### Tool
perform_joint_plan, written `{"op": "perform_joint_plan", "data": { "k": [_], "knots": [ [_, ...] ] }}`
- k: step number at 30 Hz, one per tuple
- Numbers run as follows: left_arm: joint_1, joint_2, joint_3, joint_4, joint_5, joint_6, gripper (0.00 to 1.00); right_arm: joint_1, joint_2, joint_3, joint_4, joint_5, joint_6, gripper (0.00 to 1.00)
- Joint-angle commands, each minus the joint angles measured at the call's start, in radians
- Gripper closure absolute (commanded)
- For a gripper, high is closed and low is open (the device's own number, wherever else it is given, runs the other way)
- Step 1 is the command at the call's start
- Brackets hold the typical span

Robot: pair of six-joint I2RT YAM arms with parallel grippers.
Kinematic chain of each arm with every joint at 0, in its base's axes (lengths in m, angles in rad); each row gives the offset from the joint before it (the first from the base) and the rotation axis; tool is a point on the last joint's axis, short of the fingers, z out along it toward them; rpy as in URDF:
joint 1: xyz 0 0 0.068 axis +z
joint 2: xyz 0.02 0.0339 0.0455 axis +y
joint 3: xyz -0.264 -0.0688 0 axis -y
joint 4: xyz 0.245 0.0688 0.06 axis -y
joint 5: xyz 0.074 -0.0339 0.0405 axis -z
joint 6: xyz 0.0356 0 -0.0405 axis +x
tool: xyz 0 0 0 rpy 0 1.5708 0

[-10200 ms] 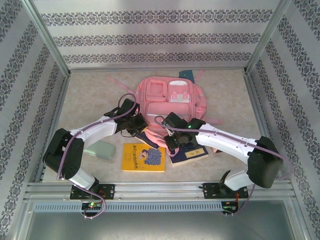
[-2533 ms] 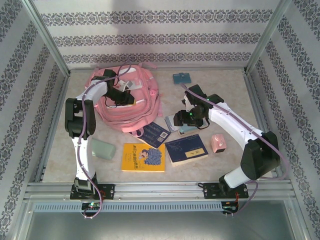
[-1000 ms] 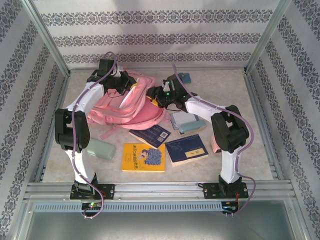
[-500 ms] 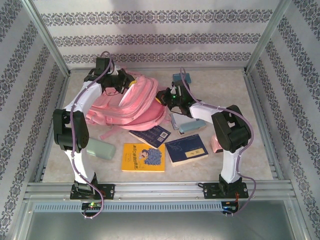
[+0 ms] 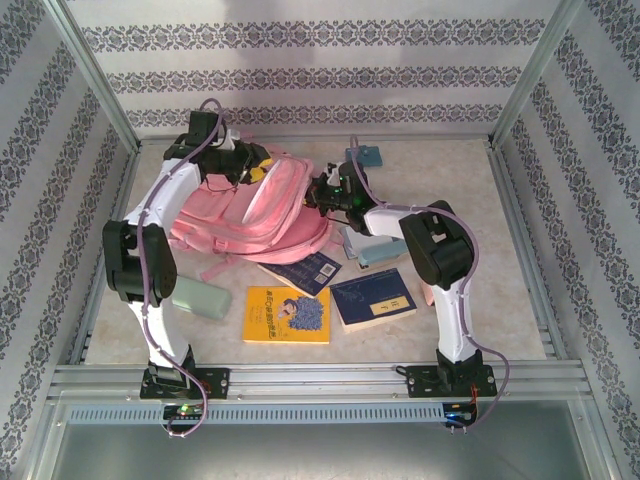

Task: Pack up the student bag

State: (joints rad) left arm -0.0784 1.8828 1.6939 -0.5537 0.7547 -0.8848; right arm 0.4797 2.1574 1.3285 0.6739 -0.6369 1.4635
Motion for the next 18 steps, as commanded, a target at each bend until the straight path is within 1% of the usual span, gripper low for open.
{"op": "perform_joint_plan", "data": {
  "k": [1, 3, 5, 9, 12, 15, 18],
  "knots": [
    [-0.009, -0.089, 0.08, -0.209, -0.123, 0.199, 0.52, 0.023, -0.009, 0.071, 0.171, -0.054, 0.078, 1.0],
    [-0.027, -0.109, 0.083, -0.244, -0.147, 0.236, 0.48, 0.036, -0.012, 0.084, 0.17, -0.065, 0.086, 1.0],
    [-0.057, -0.126, 0.077, -0.262, -0.146, 0.263, 0.45, 0.047, -0.015, 0.093, 0.162, -0.069, 0.083, 1.0],
    [-0.142, -0.158, 0.071, -0.335, -0.179, 0.365, 0.4, 0.054, -0.029, 0.098, 0.099, -0.047, 0.058, 1.0],
    [-0.206, -0.166, 0.074, -0.387, -0.216, 0.458, 0.39, 0.052, -0.034, 0.104, 0.075, -0.044, 0.049, 1.0],
    [-0.248, -0.156, 0.095, -0.438, -0.289, 0.52, 0.39, 0.053, -0.036, 0.106, 0.048, -0.043, 0.049, 1.0],
    [-0.281, -0.14, 0.128, -0.487, -0.396, 0.571, 0.4, 0.052, -0.038, 0.103, 0.048, -0.042, 0.052, 1.0]
  ]
}}
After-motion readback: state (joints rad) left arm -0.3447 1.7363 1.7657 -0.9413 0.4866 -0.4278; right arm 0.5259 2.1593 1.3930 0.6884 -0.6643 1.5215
